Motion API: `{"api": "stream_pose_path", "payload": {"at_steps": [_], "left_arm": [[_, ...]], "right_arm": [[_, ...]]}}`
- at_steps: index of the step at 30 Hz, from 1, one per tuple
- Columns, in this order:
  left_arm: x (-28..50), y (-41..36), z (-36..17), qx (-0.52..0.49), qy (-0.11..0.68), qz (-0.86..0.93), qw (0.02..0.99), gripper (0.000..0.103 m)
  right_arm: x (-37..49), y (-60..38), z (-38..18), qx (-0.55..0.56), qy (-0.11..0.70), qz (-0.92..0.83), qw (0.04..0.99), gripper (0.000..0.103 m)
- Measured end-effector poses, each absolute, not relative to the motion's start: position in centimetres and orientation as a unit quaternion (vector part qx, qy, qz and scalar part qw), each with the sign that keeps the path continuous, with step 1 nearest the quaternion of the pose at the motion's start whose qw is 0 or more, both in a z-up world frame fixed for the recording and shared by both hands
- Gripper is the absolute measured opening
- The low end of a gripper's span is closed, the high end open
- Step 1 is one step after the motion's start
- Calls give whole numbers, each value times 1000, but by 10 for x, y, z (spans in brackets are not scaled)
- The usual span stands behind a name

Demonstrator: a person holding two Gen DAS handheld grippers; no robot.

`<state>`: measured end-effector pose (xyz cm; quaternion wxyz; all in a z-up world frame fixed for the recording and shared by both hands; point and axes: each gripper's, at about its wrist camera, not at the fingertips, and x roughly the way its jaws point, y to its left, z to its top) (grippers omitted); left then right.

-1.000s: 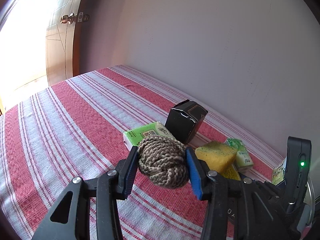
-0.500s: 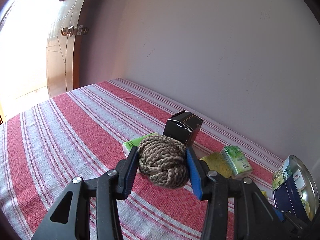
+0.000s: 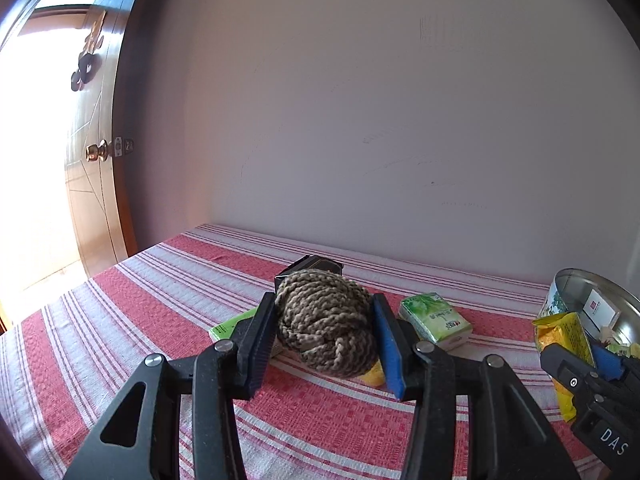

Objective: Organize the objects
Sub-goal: 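Carry the rope ball and yellow packet over the tin and open both tools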

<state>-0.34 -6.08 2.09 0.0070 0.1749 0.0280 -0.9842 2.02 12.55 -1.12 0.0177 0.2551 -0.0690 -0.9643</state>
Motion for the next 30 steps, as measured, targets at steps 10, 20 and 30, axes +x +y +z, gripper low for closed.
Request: {"api": "stream_pose_path", "payload": {"at_steps": [10,20,30], "left_arm": [[-2,-55,22,175,18,-984,11,49],[1,-48,20,184,14,-983,5,49],[9,-26,20,194,7,-981,-18,49]], "right_arm": [[31,128,-4,222,-68,-973,-8,53],[38,137,2,205,-72,-976,-25,53],[55,136,10,175,-27,-983,-46,53]]}}
